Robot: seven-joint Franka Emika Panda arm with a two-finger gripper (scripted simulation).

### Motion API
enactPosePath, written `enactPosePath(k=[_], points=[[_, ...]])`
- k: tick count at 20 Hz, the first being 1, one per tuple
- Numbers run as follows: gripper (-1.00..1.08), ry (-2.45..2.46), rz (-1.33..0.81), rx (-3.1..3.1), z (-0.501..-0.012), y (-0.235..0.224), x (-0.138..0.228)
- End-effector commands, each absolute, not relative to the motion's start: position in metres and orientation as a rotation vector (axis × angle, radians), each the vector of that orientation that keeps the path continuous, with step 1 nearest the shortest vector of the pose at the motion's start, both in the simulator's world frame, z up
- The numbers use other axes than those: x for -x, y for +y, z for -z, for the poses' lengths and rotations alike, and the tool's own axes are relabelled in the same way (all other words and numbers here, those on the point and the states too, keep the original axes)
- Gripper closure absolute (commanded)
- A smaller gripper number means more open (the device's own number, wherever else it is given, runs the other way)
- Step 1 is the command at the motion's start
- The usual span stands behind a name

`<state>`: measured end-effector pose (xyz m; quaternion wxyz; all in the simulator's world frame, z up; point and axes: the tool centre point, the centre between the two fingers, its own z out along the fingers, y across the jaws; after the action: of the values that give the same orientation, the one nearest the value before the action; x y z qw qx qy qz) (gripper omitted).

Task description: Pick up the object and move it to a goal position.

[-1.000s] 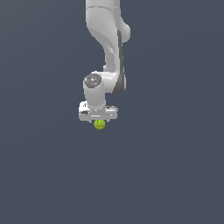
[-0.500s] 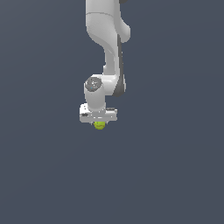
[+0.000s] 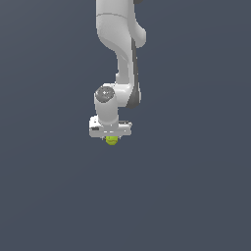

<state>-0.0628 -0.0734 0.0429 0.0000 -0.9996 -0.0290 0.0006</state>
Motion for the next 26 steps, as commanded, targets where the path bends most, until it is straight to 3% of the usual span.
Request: enactPosePath(k=[1, 11, 26], points=[[1.08, -0.092, 0.001, 3.14, -0.047, -0.072, 0.061], [1.08, -0.092, 0.001, 3.14, -0.098, -0.052, 0.047], [1.08, -0.092, 0.0, 3.142, -0.244, 0.005, 0.006]])
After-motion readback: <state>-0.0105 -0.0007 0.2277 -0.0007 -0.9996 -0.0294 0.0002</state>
